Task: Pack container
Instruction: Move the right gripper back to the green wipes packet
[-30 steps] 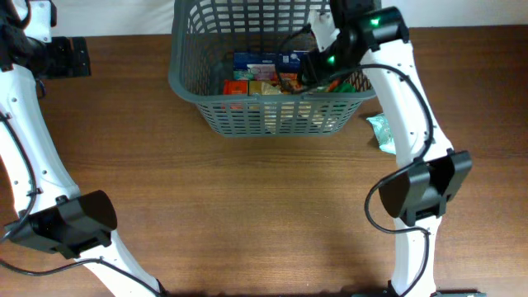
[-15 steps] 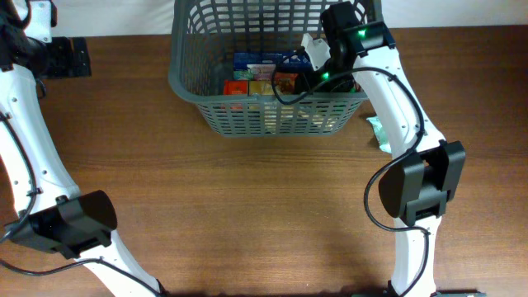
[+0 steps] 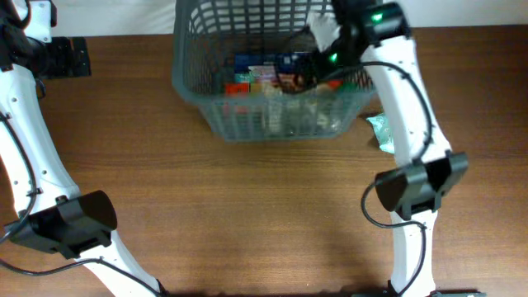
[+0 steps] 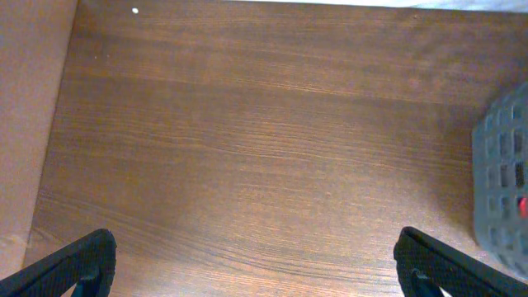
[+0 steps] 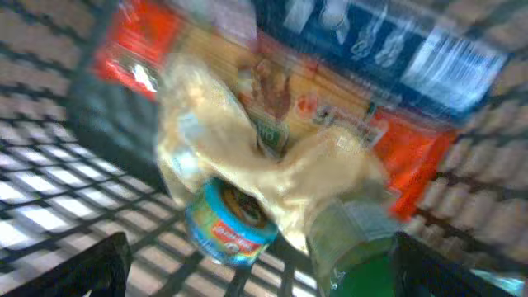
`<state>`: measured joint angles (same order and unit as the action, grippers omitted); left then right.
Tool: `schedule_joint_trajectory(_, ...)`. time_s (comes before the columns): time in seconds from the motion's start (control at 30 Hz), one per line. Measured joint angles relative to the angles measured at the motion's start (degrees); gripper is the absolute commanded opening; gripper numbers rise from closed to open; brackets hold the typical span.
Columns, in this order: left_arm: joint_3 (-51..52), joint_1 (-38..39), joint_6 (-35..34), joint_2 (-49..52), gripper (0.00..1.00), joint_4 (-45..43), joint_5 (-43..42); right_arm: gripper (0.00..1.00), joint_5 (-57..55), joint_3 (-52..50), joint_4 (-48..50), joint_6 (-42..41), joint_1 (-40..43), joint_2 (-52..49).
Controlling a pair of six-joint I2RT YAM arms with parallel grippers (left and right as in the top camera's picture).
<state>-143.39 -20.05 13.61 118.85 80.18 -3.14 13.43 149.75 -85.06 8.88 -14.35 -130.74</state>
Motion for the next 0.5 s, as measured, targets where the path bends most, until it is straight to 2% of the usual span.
schedule_joint_trajectory(0.1, 0.0, 0.0, 0.02, 0.0, 0.99, 0.0, -0.04, 0.93, -0.07, 12.66, -1.6, -0.17, 1.16, 1.97)
schedule_joint_trajectory(0.2, 0.0, 0.0, 0.0, 0.0, 0.99, 0.02, -0.09, 0.93, -0.04, 19.69, -2.47, -1.22, 4.81, 7.54)
schedule_joint_trajectory(0.4, 0.0, 0.0, 0.02, 0.0, 0.99, 0.02, -0.11, 0.93, -0.26, 22.49, -3.87, -3.1, 19.12, 16.63)
schedule_joint_trajectory(0.5, 0.0, 0.0, 0.02, 0.0, 0.99, 0.02, -0.11, 0.93, -0.28, 18.84, -3.67, -5.2, 27.15, 17.09)
